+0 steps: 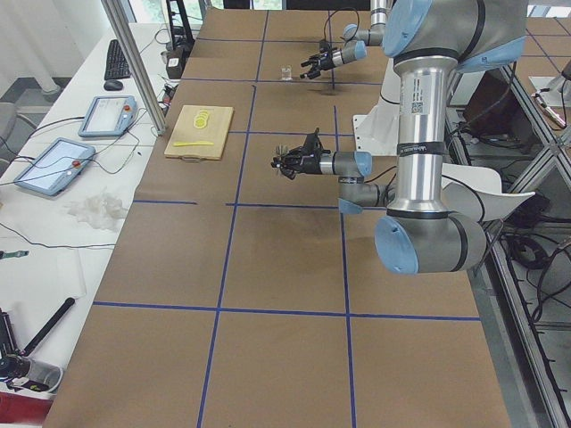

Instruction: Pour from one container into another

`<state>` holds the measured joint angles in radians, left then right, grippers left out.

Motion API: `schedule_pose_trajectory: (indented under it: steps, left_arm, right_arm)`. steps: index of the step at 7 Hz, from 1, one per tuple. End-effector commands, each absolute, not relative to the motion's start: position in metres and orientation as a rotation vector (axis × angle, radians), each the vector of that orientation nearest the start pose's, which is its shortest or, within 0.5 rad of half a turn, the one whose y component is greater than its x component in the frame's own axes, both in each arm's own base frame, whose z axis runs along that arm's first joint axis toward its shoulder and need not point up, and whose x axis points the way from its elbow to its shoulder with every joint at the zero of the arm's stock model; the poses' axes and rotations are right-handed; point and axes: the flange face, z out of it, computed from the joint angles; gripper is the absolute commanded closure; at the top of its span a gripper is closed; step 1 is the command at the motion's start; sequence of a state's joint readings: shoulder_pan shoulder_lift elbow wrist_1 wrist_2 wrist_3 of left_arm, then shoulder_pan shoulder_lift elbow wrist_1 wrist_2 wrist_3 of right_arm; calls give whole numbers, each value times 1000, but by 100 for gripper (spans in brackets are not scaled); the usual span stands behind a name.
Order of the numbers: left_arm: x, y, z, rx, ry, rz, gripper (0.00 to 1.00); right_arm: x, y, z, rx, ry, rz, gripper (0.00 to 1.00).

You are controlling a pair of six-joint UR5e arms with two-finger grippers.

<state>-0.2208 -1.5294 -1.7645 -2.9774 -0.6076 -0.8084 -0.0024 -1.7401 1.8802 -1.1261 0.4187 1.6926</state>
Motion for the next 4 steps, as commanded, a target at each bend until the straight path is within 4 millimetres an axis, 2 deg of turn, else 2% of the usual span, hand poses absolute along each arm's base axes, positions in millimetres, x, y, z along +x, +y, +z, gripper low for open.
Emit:
schedule_pose_trajectory:
  steps: [1, 2, 3, 4]
  left_arm:
    - [370, -304, 428, 1305, 880, -325, 100]
    - [370, -304, 429, 1306, 877, -325, 100]
    - [371, -304, 429, 1305, 877, -323, 100]
    - [371, -304, 429, 1305, 877, -323, 100]
  right_arm:
    - [-430, -227, 508, 1091, -581, 445, 3]
    - [-427, -235, 512, 1094, -564, 454, 3]
    - [-423, -246, 533, 1107, -513, 455, 3]
    - [-431, -262, 536, 1115, -491, 481, 3]
